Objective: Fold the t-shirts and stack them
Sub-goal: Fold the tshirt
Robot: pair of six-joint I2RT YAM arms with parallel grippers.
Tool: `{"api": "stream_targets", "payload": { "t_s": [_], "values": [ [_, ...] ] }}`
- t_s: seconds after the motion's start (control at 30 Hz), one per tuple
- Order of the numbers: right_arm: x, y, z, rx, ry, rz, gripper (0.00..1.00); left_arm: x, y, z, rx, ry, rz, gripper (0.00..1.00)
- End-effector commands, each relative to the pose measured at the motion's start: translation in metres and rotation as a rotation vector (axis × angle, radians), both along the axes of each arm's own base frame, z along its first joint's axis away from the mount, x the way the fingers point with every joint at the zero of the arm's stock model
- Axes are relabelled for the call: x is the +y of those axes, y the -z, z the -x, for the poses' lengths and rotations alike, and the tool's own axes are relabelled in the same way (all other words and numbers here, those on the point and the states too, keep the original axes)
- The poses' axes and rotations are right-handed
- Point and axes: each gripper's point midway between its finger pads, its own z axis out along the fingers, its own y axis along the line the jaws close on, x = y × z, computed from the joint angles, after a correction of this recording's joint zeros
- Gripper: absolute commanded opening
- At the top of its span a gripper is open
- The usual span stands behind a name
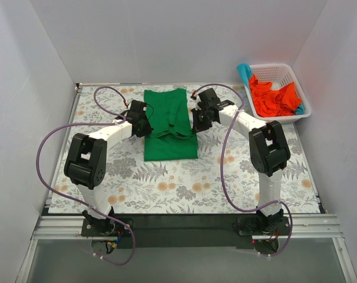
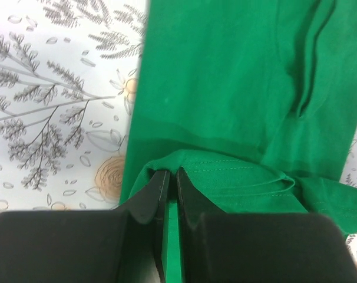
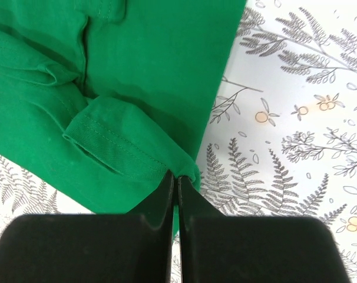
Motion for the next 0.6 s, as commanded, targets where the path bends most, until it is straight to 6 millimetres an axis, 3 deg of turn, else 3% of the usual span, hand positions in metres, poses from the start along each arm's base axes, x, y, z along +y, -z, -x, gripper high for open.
{"api": "stream_targets", "payload": {
  "t_s": [0.0,0.4,0.57],
  "values": [
    [0.008,-0.018,-0.021,-0.088,-0.016,-0.035,0.01,-0.002,-0.024,-0.022,-0.111,0.007,0.012,0.0],
    [0.014,-0.003,-0.03,-0.097,-0.039,-0.054,0.01,0.018,-0.002,-0.02,-0.09,-0.081,-0.036,0.0],
    [0.013,0.007,-0.037,-0.106,-0.042,-0.039,0.01,0.021,0.017,-0.016,-0.046,-0.081,-0.051,0.03]
  ]
}}
